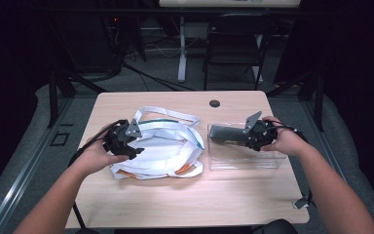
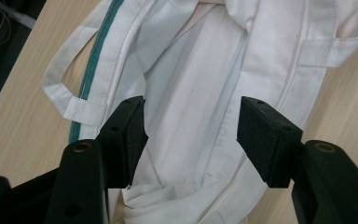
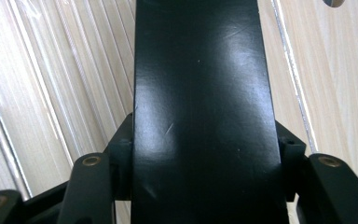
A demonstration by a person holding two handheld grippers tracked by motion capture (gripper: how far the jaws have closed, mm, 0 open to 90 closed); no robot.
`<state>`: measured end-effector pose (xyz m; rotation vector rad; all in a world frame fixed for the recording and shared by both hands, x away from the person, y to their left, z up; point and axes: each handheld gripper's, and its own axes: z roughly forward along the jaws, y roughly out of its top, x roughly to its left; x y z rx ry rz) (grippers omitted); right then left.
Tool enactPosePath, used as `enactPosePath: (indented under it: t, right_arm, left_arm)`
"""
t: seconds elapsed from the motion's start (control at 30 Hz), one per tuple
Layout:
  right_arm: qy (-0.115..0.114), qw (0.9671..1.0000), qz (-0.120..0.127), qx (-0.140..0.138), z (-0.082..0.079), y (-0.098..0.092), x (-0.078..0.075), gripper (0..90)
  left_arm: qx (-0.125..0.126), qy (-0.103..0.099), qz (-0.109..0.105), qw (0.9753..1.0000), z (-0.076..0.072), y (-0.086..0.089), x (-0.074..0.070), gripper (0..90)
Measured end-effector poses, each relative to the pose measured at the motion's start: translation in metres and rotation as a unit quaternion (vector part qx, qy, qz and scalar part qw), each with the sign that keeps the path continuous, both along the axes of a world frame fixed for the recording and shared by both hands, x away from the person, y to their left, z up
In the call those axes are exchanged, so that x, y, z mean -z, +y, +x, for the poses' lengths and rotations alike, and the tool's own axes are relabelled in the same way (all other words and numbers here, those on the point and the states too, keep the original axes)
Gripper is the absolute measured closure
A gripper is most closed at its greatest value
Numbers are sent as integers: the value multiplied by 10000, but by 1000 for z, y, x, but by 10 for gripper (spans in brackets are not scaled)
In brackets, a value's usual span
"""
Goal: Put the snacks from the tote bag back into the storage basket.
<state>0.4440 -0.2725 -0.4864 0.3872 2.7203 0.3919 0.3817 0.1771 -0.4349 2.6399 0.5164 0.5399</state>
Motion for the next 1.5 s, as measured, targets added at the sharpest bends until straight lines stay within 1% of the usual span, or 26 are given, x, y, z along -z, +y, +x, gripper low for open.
enactPosePath:
  t: [0.03, 0.07, 0.1, 0.2, 0.27, 0.3, 0.37, 0.4, 0.47, 0.53, 0.6, 0.7, 0.73, 0.8, 0.83, 0.87, 0.97, 1.0, 1.03, 1.07, 1.1, 1.17, 1.2, 1.23, 1.43, 1.5]
  right_arm:
    - [6, 10000, 67, 0, 0, 0, 2, 420]
    - [7, 10000, 6, -15, 1, 0, 2, 420]
    - [39, 10000, 33, -19, 1, -1, 3, 420]
    - [27, 10000, 9, -21, 1, 0, 5, 420]
    - [43, 10000, -52, -36, 2, 0, 5, 420]
    - [46, 10000, 52, -16, 1, 0, 7, 420]
    - [55, 10000, 2, -45, 2, 1, 8, 420]
    - [63, 9999, 77, -24, 1, 2, 10, 420]
    - [62, 10000, -36, -50, 1, 3, 10, 419]
    - [102, 9999, 46, -54, 2, 4, 13, 417]
    - [112, 9999, -43, -94, 3, 5, 14, 416]
    - [130, 9999, -64, -51, 4, 5, 16, 413]
    - [155, 9999, -1, -45, 5, 4, 17, 412]
    - [144, 9999, 11, -18, 5, 4, 19, 412]
    - [142, 9999, -19, -20, 5, 4, 19, 411]
    - [141, 9998, -110, -43, 6, 5, 19, 409]
    - [108, 9998, -152, -6, 7, 5, 20, 404]
    - [128, 9998, -142, 2, 7, 5, 20, 403]
    - [149, 9999, -68, 29, 8, 5, 21, 401]
    - [137, 9998, -140, 25, 8, 5, 21, 400]
    - [153, 9998, -150, 28, 9, 4, 22, 397]
    - [138, 9998, -137, 96, 10, 5, 23, 391]
    - [118, 9998, -71, 122, 10, 4, 25, 389]
    - [151, 9996, -220, 90, 12, 5, 23, 387]
    - [131, 9996, -194, 141, 14, 4, 26, 377]
    - [132, 9995, -248, 170, 15, 4, 26, 375]
  left_arm:
    - [0, -3, 3, 10000, 0, 0, 0, 417]
    - [-2, -6, -4, 10000, 0, 0, 1, 417]
    - [-6, -4, -7, 10000, 0, 1, 1, 417]
    - [-13, -5, -7, 10000, 1, 1, 1, 418]
    - [-15, -1, -4, 10000, 1, 1, 2, 417]
    - [-7, -3, -11, 10000, 1, 1, 2, 417]
    - [-4, -6, -14, 10000, 1, 1, 2, 418]
    - [-8, -2, -8, 10000, 1, 1, 2, 418]
    - [-5, -6, -4, 10000, 1, 1, 2, 418]
    - [-4, -6, -9, 10000, 1, 1, 2, 418]
    - [-6, -24, -6, 10000, 1, 1, 2, 418]
    - [-4, -16, -5, 10000, 1, 2, 4, 417]
    - [-5, -19, -9, 10000, 1, 2, 4, 417]
    - [-12, 3, 7, 10000, 1, 2, 5, 417]
    - [-22, 4, -2, 10000, 1, 2, 6, 418]
    - [-23, -13, -10, 10000, 1, 2, 6, 417]
    - [-15, -12, -5, 10000, 1, 2, 6, 418]
    - [-12, -15, -7, 10000, 1, 3, 6, 417]
    - [-9, -10, -5, 10000, 1, 3, 5, 417]
    - [-9, -13, -17, 10000, 1, 3, 5, 417]
    - [-17, -20, -23, 10000, 1, 3, 5, 418]
    - [-19, -21, -35, 10000, 1, 2, 5, 418]
    - [-18, -21, -40, 10000, 1, 2, 5, 418]
    - [-19, -25, -37, 10000, 1, 1, 6, 418]
    - [-19, -20, -22, 10000, 1, 1, 7, 417]
    - [-8, -16, -30, 10000, 0, 2, 7, 417]
